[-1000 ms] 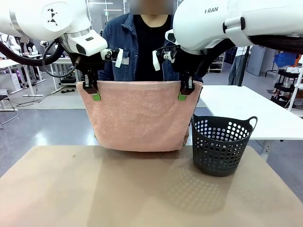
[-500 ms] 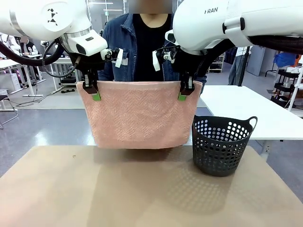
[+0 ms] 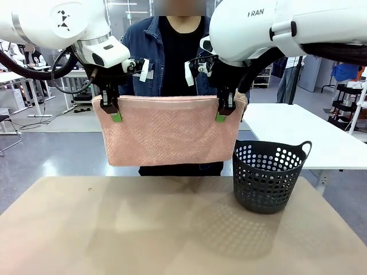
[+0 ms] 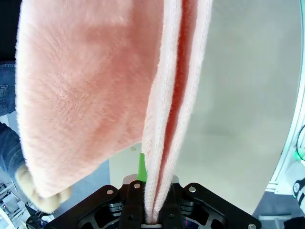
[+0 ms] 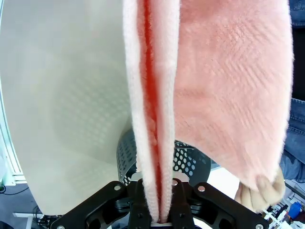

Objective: Fold the towel.
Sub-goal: Release the end of the 100 cm Hotel Towel you were holding.

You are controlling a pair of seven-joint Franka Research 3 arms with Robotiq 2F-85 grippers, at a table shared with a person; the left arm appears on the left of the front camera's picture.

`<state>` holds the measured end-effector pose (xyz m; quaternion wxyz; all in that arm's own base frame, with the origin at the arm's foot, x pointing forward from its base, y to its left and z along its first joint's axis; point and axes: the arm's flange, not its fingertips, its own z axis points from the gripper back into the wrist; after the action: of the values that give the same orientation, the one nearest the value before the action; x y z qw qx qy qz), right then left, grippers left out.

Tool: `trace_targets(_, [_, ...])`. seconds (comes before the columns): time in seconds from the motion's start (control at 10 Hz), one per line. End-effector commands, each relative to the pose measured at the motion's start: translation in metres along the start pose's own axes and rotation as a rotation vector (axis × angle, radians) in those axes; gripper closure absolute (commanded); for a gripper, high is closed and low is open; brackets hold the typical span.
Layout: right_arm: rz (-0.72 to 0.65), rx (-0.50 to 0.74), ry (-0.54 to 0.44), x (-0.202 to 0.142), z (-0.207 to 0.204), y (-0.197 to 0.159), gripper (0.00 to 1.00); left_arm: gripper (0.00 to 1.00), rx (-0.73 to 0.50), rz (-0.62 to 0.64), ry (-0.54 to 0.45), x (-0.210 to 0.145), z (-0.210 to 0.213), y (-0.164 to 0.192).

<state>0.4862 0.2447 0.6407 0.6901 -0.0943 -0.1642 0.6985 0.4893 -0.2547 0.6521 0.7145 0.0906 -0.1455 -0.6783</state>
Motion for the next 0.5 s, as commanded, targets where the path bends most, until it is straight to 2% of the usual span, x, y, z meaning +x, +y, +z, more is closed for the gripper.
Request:
trace_targets(0.0, [-0.003,-0.003,0.000,-0.0013,0.0016,-0.0004,1.00,1.00,0.001,0.001,0.000,-0.0008,0.0004,0.0005])
trace_targets(0.4, [-0.003,-0.003,0.000,-0.0013,0.0016,-0.0004,1.00,1.00,0.001,0.001,0.000,-0.0008,0.0004,0.0005])
